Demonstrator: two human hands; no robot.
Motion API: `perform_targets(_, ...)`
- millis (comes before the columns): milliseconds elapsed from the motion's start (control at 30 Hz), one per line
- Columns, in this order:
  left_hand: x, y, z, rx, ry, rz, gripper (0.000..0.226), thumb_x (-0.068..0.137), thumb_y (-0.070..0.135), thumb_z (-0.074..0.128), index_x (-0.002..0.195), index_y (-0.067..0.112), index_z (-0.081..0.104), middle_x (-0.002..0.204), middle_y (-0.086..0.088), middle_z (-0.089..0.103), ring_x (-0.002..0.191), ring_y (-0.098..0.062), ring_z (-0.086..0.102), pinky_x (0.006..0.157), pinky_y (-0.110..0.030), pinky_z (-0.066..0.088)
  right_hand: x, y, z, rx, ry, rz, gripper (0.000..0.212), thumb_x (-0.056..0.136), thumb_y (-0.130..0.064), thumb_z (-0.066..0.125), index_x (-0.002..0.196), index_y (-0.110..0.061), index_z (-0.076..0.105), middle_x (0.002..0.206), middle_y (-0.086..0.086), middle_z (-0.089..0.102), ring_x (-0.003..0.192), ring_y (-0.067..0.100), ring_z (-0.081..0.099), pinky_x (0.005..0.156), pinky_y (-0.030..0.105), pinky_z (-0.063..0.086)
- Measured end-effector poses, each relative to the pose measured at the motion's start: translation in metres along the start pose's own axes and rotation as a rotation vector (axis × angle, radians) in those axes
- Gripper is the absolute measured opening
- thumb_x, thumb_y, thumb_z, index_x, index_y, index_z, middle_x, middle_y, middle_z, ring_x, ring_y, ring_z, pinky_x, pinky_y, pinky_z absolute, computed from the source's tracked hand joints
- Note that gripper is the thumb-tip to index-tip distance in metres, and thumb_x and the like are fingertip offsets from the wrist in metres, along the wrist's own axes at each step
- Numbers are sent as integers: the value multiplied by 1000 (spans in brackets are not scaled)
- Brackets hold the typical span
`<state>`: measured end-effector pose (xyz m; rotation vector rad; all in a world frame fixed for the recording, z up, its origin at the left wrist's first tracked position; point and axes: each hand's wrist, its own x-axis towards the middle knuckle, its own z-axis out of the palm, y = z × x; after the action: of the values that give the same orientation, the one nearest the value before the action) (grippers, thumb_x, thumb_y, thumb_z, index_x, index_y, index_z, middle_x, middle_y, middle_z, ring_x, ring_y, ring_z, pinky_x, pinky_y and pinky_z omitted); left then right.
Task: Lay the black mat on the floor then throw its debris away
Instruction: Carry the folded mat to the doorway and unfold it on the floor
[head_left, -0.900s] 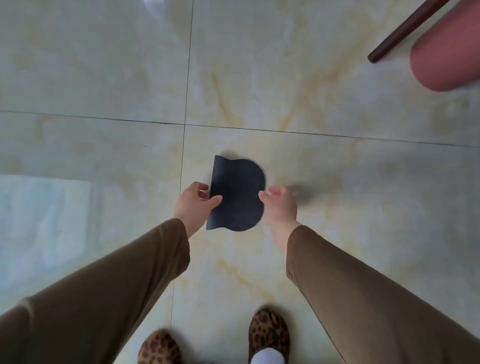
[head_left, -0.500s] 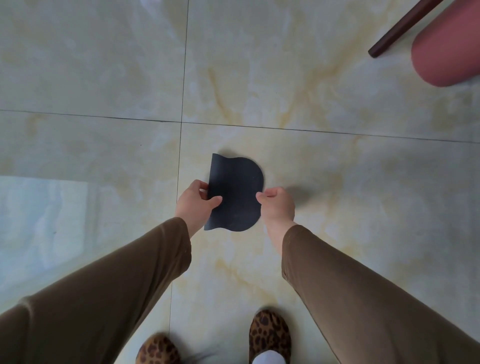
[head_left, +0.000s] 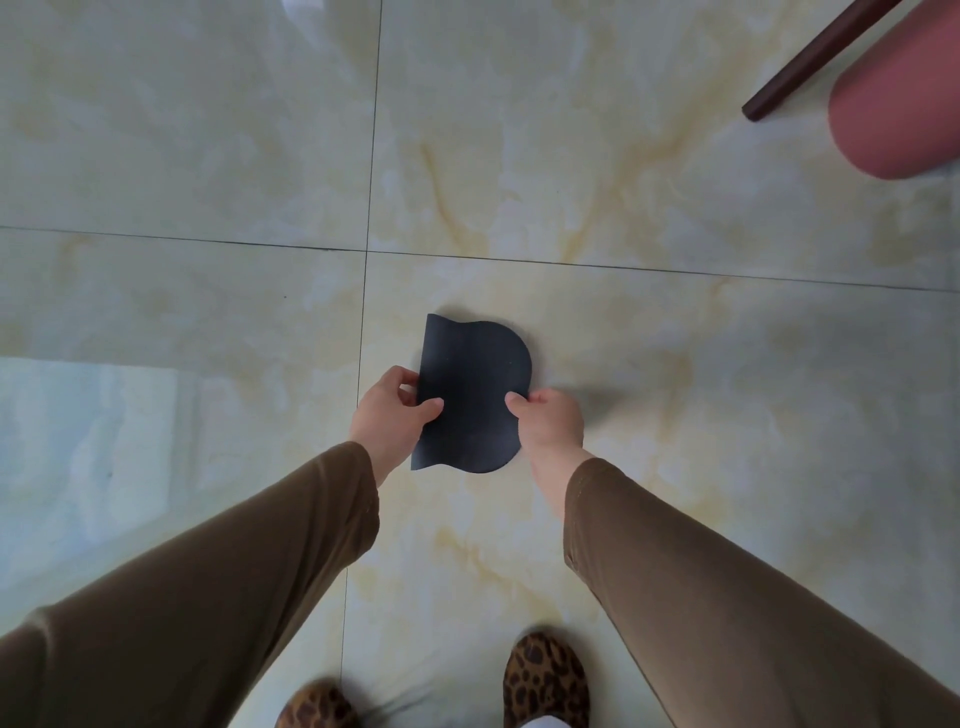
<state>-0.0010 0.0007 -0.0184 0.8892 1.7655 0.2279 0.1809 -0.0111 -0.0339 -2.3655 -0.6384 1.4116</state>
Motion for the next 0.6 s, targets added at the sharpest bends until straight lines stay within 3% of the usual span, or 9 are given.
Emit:
perform_targets(267,2,-2,0,-37,-6,2,28,92,27,69,116,17,59,97,0,65,86,-24,66,80,-37,55,-2,3,-2,-26,21,-58,50,89,-23,66,52,-18,33,36,-9,35,48,16,32,47,29,24)
perform_targets(433,1,-4,1,-59,-7,-1,26,93,26,68,115,18,58,95,3,63,81,-16,63,71,-28,49,-4,4,-1,-2,20,-66,39,91,-26,65,59,-18,44,56,-3,46,53,17,41,50,28,31)
perform_targets(600,-1,-4,-1,-57,-16,-2,25,93,26,68,115,19,58,91,5,63,81,-18,64,70,-27,48,-6,3,-2,4,6,-96,33,90,-27,64,63,-15,49,62,0,52,59,20,45,53,28,36)
